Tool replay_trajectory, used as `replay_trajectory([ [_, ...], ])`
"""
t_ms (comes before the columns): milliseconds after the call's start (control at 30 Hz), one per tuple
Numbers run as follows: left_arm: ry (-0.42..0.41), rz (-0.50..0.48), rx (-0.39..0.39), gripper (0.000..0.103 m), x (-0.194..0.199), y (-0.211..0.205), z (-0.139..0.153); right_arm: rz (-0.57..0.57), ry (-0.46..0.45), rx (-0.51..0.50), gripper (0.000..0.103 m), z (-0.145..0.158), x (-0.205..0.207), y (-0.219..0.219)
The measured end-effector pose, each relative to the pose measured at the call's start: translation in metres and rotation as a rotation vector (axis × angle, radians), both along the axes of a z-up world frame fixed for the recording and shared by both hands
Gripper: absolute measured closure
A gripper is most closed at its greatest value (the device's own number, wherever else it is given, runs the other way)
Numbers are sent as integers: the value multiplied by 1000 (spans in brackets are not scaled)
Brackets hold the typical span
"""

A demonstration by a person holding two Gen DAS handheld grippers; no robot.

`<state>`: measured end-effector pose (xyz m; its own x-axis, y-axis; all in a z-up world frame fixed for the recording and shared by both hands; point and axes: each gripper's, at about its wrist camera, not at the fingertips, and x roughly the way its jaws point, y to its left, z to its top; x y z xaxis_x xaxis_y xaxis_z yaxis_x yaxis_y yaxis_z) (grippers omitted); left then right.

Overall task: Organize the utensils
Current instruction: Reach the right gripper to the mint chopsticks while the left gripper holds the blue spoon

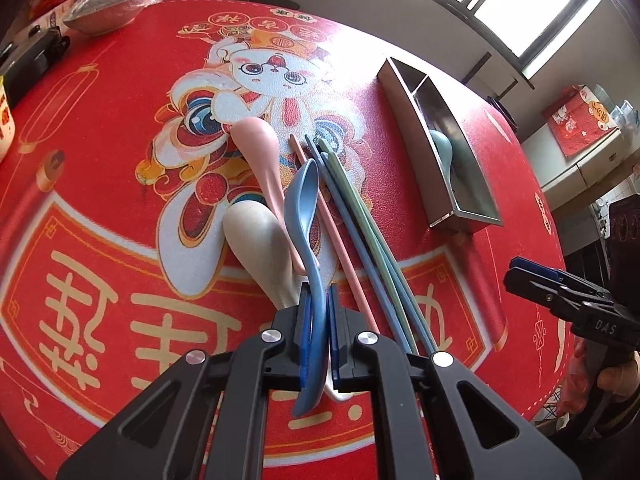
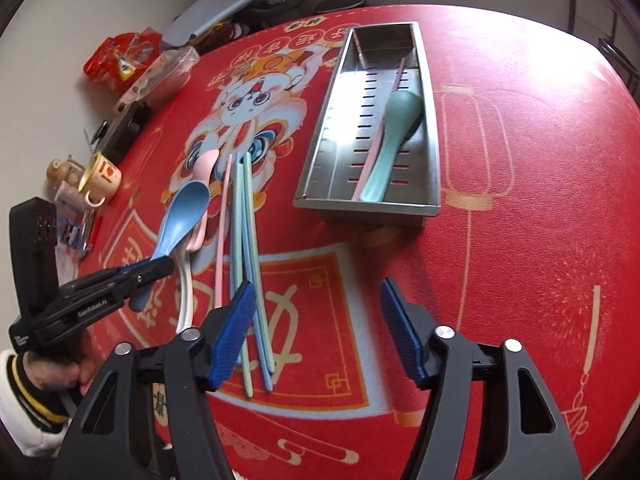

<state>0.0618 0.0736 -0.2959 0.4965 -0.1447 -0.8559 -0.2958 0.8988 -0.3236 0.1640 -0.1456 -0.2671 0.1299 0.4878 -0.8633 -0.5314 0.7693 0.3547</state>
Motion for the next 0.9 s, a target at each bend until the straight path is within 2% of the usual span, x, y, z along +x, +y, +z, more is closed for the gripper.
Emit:
replay_trajectory([
  [67, -13, 14, 9, 96, -5, 2, 5, 51, 5, -13, 69, -5, -4, 13],
  [100, -17, 20, 11, 96, -8, 3, 7, 76, 5, -17, 72, -7, -7, 20],
  [167, -24, 24, 19, 96, -12, 4, 10, 134, -1, -33, 84, -11, -12, 35],
  [267, -31, 30, 26, 96, -17, 5, 13, 205, -38, -80, 92, -20, -19, 56],
  [433, -38, 43, 27, 96, -23, 10, 16, 227, -61, -130, 95, -37, -20, 79],
  [900, -53, 75, 23, 96, -31, 19, 20, 218, -105, -160, 95, -35, -6, 113],
])
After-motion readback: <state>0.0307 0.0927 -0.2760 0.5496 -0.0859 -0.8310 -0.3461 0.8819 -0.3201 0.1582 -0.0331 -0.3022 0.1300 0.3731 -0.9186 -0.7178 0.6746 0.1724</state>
